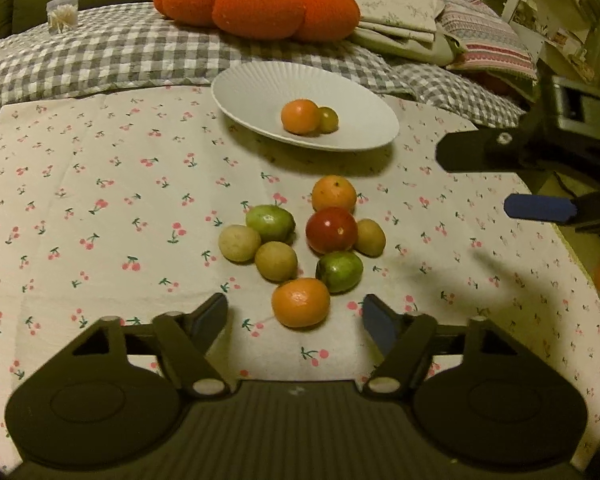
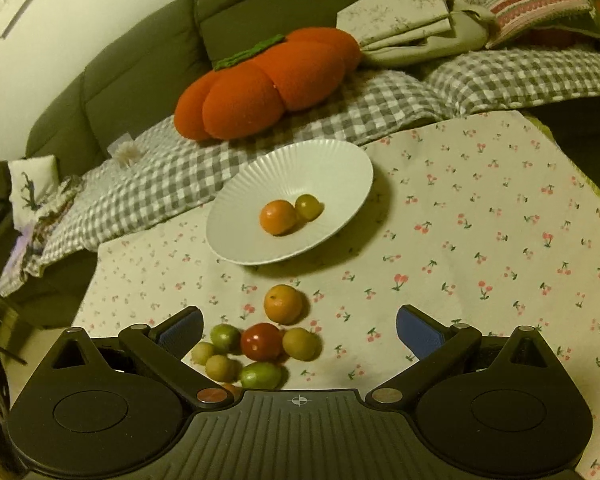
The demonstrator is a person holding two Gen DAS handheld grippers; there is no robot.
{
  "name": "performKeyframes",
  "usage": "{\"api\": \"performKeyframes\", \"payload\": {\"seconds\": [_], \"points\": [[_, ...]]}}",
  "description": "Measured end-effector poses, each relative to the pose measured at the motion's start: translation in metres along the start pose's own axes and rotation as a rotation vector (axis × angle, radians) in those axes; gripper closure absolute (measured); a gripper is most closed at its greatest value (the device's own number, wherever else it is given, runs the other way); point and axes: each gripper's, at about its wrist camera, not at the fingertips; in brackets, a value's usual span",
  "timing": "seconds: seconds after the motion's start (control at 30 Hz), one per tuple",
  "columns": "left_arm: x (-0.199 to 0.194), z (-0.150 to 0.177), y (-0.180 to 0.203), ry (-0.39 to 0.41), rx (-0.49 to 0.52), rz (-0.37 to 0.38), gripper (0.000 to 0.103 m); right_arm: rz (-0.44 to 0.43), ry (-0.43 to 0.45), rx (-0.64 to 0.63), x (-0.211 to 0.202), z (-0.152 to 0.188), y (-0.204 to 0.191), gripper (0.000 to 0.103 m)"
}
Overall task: Organize fruits
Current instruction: 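Grasp an orange with the left gripper while the right gripper approaches the red tomato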
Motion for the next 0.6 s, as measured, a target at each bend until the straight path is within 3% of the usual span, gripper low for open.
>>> {"api": "performKeyframes", "payload": {"seconds": [0.07,0.27,0.6], "points": [[0.003,0.001,0.002,-0.003,0.008,-0.003,0.04,0.014,-0.007,-0.019,0.003,0.001,-0.003,0.0],[0.012,0.002,0.005,-0.019,0.015,-0.006,0.07,0.042,-0.046,-0.072,0.017,0.005,-0.012,0.002],[0.008,-0.002,-0.004,-0.033,-0.028,0.004,0.072,0.057,-0.096,-0.101,0.038,0.006,-0.018,0.01]]}}
Point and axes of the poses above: each gripper's, at about its wrist camera, not at the fingertips, and x roughly the way its jaws point, y to its right, z to its underside, and after that the axes turned 7 degrees about -z, right-handed
